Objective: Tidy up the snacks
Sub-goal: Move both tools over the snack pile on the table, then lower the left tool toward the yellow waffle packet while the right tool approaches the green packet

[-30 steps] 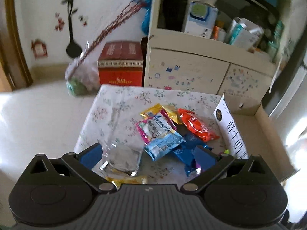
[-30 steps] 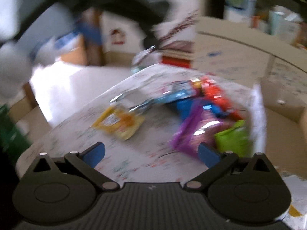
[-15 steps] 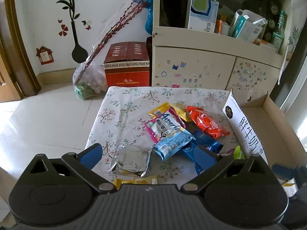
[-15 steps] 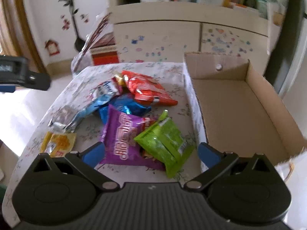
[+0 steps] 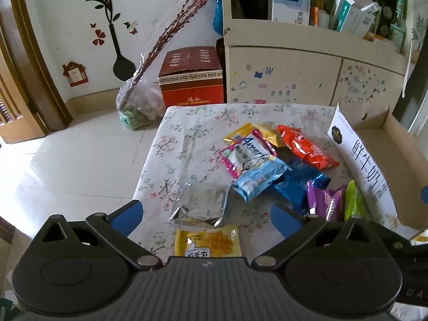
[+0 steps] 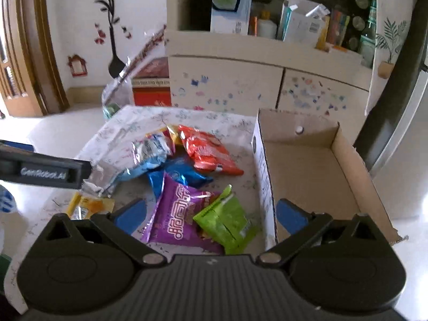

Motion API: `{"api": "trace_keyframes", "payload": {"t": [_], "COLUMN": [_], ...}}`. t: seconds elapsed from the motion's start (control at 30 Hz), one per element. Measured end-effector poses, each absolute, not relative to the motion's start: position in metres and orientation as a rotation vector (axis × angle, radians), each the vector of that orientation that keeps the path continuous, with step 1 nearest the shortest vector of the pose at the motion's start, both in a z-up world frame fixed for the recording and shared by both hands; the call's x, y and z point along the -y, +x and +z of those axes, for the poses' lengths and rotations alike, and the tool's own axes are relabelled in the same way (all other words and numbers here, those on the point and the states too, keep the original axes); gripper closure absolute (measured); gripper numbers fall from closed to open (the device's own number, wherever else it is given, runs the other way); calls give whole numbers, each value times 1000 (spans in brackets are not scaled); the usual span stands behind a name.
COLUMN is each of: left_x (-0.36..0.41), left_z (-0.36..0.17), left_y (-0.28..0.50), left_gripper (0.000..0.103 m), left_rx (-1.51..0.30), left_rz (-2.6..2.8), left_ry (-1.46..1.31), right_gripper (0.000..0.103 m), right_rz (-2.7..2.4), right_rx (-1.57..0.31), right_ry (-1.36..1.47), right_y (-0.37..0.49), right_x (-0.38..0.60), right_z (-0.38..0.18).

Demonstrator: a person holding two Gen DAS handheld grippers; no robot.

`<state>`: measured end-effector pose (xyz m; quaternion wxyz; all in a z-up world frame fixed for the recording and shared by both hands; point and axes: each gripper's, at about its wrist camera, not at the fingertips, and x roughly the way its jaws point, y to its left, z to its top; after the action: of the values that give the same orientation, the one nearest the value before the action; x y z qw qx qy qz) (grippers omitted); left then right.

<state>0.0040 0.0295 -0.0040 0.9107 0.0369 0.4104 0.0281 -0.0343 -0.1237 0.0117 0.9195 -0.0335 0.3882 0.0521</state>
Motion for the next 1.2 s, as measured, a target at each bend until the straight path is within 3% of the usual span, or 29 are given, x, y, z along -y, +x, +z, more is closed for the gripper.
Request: {"api": "trace_keyframes", "payload": {"t": [0.37,1.2], "left_x": [-26,-11], "left_z": [-11,7], "left_y": [4,-10], "left_gripper": [0,0], "left_rx": [-893,-861], "left_rz": [68,90], "left_ry": [77,122], "right_gripper": [1,1], "right_rz": [48,-16], "right_rx": [-820,-772], "right_ry": [64,-36], "right_y": [-22,-28], "right_x": [136,125], "right_z": [11,16]}}
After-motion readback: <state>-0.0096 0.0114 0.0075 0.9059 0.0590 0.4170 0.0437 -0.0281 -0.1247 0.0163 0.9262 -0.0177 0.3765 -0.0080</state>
